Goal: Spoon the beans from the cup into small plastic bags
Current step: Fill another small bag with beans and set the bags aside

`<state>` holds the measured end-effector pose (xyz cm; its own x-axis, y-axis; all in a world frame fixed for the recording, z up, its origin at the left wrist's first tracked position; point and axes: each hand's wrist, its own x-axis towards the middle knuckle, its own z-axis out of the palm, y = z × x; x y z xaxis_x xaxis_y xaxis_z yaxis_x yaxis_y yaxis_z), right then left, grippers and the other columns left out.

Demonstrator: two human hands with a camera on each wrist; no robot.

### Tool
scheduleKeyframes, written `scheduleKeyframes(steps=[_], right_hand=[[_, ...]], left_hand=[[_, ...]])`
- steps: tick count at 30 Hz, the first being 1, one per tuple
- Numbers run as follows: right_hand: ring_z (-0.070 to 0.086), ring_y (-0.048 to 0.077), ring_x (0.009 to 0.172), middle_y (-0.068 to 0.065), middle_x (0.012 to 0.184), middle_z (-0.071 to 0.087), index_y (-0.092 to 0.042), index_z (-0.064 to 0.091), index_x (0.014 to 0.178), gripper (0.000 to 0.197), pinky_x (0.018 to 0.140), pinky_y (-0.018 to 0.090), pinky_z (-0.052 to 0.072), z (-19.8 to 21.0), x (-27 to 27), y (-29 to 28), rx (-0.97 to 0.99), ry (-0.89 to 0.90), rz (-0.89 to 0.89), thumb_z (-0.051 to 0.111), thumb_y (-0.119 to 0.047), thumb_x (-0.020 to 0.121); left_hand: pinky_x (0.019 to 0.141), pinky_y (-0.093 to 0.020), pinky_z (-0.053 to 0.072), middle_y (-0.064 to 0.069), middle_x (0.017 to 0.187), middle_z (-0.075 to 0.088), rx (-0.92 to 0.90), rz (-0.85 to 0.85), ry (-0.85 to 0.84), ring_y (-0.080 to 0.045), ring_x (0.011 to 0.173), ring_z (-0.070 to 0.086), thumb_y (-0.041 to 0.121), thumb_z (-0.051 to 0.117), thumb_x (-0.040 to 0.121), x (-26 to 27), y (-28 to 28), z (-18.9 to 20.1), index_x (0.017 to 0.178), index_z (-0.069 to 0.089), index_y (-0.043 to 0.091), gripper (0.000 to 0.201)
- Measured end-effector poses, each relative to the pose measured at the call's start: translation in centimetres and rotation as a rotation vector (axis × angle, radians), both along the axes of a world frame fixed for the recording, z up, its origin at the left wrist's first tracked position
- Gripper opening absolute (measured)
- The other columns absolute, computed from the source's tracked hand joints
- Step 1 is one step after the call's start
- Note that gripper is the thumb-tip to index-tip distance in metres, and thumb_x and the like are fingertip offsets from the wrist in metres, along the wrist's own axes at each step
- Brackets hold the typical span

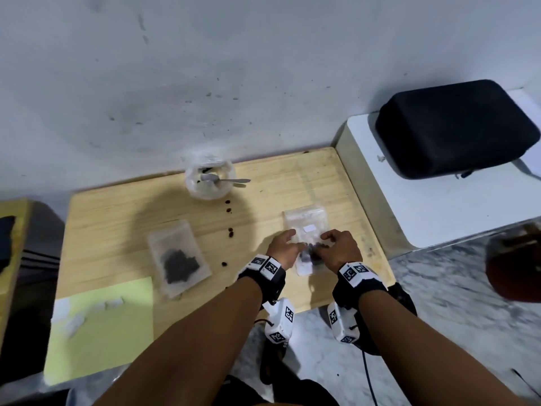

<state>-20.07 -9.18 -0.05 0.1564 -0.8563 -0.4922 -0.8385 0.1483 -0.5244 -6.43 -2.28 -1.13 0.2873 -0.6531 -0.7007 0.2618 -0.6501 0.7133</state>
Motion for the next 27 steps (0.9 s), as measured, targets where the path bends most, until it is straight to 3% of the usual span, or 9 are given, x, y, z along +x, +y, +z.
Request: scheduleKeyframes(steps=[7, 10, 12, 15, 18, 20, 22, 25, 27], right_hand=[[0.061, 0.030, 0.100, 0.005, 0.134, 0.044, -0.021, 0.060, 0.119, 0.041, 0.078, 0.033, 0.049, 0.3, 0.9, 1.3, -0.169, 0.002, 0.055, 0.071, -0.026, 0.079], [0.060, 0.023, 0.099, 0.001, 0.120, 0.056, -0.021, 0.065, 0.106, 0.025, 0.077, 0.028, 0.043, 1.0, 4.0, 2.8, -0.224, -0.140, 0.110, 0.069, -0.019, 0.082], [0.058, 0.016, 0.098, -0.004, 0.107, 0.060, -0.023, 0.065, 0.096, 0.015, 0.080, 0.022, 0.037, 1.4, 6.5, 4.1, -0.167, -0.222, 0.190, 0.068, -0.016, 0.083], [0.058, 0.015, 0.094, -0.007, 0.097, 0.062, -0.031, 0.059, 0.083, 0.019, 0.079, 0.020, 0.036, 1.5, 11.2, 6.8, -0.064, -0.293, 0.339, 0.069, -0.015, 0.082], [0.060, 0.014, 0.094, -0.008, 0.101, 0.064, -0.039, 0.055, 0.078, 0.024, 0.078, 0.021, 0.038, 1.0, 15.3, 9.2, 0.082, -0.296, 0.475, 0.072, -0.022, 0.083], [0.063, 0.017, 0.100, -0.004, 0.105, 0.065, -0.034, 0.063, 0.099, 0.019, 0.080, 0.023, 0.042, 0.4, 17.7, 10.7, 0.171, -0.269, 0.529, 0.072, -0.028, 0.084], [0.061, 0.020, 0.109, 0.001, 0.116, 0.062, -0.025, 0.058, 0.126, 0.044, 0.085, 0.024, 0.044, -0.1, 19.5, 11.8, 0.205, -0.202, 0.570, 0.072, -0.028, 0.084], [0.056, 0.024, 0.119, 0.007, 0.134, 0.052, -0.022, 0.047, 0.138, 0.063, 0.093, 0.028, 0.045, -0.4, 21.7, 13.3, 0.170, -0.127, 0.601, 0.073, -0.032, 0.081], [0.055, 0.027, 0.117, 0.010, 0.135, 0.051, -0.022, 0.044, 0.138, 0.066, 0.087, 0.028, 0.044, -0.6, 22.4, 13.7, 0.165, -0.103, 0.595, 0.073, -0.032, 0.080]], left_hand=[[0.097, -0.047, 0.048, -0.004, 0.136, 0.051, -0.069, 0.095, -0.090, -0.023, 0.118, 0.054, 0.013, 0.065, 0.085, 1.6, 0.9, 0.8, 0.126, 0.057, 0.023, 0.043], [0.076, -0.034, 0.052, -0.005, 0.123, 0.059, -0.123, 0.200, -0.120, -0.024, 0.102, 0.061, 0.010, 0.064, 0.086, 4.0, 3.0, 1.6, 0.116, 0.061, 0.019, 0.031], [0.058, -0.025, 0.044, -0.002, 0.107, 0.062, -0.136, 0.268, -0.105, -0.020, 0.082, 0.061, 0.009, 0.062, 0.087, 6.0, 4.9, 2.1, 0.107, 0.062, 0.020, 0.024], [0.050, -0.024, 0.040, 0.002, 0.088, 0.062, -0.117, 0.382, -0.147, -0.015, 0.065, 0.059, 0.009, 0.060, 0.088, 10.2, 8.9, 2.6, 0.099, 0.064, 0.023, 0.019], [0.053, -0.025, 0.044, -0.005, 0.080, 0.065, -0.051, 0.482, -0.211, -0.018, 0.060, 0.058, 0.009, 0.060, 0.089, 14.3, 13.3, 2.4, 0.104, 0.066, 0.012, 0.016], [0.060, -0.029, 0.050, -0.008, 0.076, 0.068, 0.001, 0.556, -0.248, -0.022, 0.064, 0.060, 0.008, 0.062, 0.087, 16.4, 16.1, 1.8, 0.096, 0.070, 0.012, 0.013], [0.074, -0.037, 0.054, -0.007, 0.085, 0.071, 0.064, 0.592, -0.319, -0.027, 0.078, 0.064, 0.011, 0.064, 0.085, 17.9, 18.4, 1.1, 0.086, 0.071, 0.019, 0.011], [0.081, -0.030, 0.049, -0.004, 0.096, 0.068, 0.103, 0.631, -0.353, -0.026, 0.092, 0.063, 0.011, 0.065, 0.085, 19.3, 20.9, 0.4, 0.093, 0.069, 0.016, 0.010], [0.082, -0.027, 0.045, -0.005, 0.105, 0.066, 0.137, 0.579, -0.362, -0.022, 0.096, 0.059, 0.014, 0.064, 0.085, 19.6, 21.3, 0.0, 0.101, 0.068, 0.015, 0.016]])
